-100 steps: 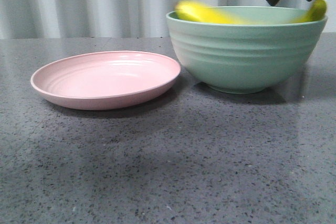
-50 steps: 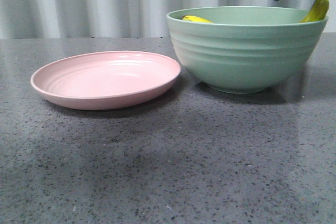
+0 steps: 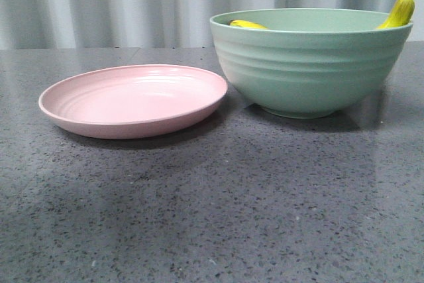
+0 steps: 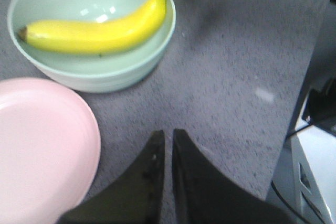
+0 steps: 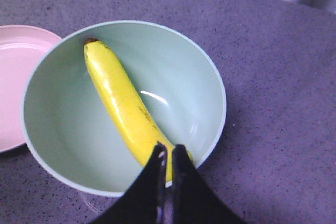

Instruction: Transfer banana from pink plate to green bowl

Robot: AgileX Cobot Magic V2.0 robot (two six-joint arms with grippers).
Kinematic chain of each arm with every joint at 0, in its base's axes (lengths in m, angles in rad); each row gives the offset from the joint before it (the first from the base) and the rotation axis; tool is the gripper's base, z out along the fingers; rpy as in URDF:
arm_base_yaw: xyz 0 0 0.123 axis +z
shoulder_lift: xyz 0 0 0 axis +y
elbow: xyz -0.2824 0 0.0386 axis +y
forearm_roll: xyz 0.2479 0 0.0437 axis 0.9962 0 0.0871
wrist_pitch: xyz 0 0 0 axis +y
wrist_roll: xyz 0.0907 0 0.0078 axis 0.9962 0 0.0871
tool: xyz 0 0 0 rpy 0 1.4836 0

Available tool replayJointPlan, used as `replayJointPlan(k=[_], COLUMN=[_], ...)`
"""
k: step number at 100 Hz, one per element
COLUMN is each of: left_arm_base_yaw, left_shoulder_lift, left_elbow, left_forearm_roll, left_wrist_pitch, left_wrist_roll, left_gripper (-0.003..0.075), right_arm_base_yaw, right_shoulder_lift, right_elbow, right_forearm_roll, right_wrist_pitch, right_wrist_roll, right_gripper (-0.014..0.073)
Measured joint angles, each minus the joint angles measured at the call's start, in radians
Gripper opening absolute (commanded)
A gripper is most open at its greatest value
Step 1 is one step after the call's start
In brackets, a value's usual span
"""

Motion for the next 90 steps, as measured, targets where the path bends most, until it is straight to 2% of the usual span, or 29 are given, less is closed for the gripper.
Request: replayJointPlan(k=[26, 51, 73, 90], left_arm_base_yaw=[0.0, 0.0, 0.0, 0.0], left_shoulder_lift=[-0.177, -0.4, -0.572, -0.675], left_elbow=[0.176, 0.461, 0.712, 0.837], left_forearm_roll=[0.012, 0.012, 0.012, 0.012], left_wrist_pitch=[-0.23, -0.507, -0.65, -0.715], left_wrist_roll=[0.0, 0.0, 0.0, 0.0], left_gripper=[-0.0019, -0.0019, -0.0019, -0.0019], right_arm_base_yaw=[0.0, 0.0, 0.0, 0.0], right_shoulder_lift=[-0.315, -0.546, -0.734, -0.877], right_elbow=[0.268, 0.448, 0.582, 0.651], right_forearm_roll=[-0.002, -0.019, -0.02, -0.05], right_wrist_pitch=[-0.193, -0.304, -0.397, -0.432], right_wrist_roll=[0.004, 0.006, 0.008, 0.008], right_gripper=[-0.008, -0.008, -0.0079, -0.0079])
